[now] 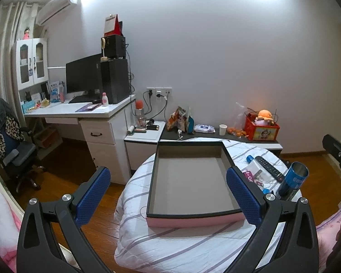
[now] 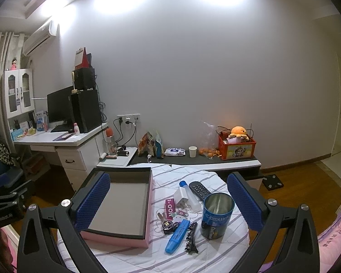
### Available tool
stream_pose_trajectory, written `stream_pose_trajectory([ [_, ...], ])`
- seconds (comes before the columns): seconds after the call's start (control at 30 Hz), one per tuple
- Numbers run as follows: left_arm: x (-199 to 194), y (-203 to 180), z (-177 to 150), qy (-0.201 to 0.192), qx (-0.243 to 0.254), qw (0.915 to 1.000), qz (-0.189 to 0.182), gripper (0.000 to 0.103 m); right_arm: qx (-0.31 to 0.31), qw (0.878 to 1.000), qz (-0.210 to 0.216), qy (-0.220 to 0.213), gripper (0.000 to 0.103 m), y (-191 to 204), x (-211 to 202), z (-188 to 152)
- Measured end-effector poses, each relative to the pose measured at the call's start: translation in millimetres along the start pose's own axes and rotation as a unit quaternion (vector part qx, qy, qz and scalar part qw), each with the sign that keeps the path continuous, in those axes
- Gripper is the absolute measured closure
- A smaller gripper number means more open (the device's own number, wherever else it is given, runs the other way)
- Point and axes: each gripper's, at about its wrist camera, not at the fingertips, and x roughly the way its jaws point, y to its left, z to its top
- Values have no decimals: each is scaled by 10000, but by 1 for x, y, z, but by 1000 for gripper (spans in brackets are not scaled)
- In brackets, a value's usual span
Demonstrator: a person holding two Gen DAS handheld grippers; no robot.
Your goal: Organize rigid objects
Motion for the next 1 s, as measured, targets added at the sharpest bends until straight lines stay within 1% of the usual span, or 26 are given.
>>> stream_pose_trajectory([
  [0.53, -3, 0, -4, -8, 16, 10000, 67, 0, -47, 10000, 44, 55, 0, 6, -2, -1],
  [1.0, -2, 3, -4, 31, 40, 10000, 69, 0, -104, 9997, 53, 211, 0, 11, 5, -5],
])
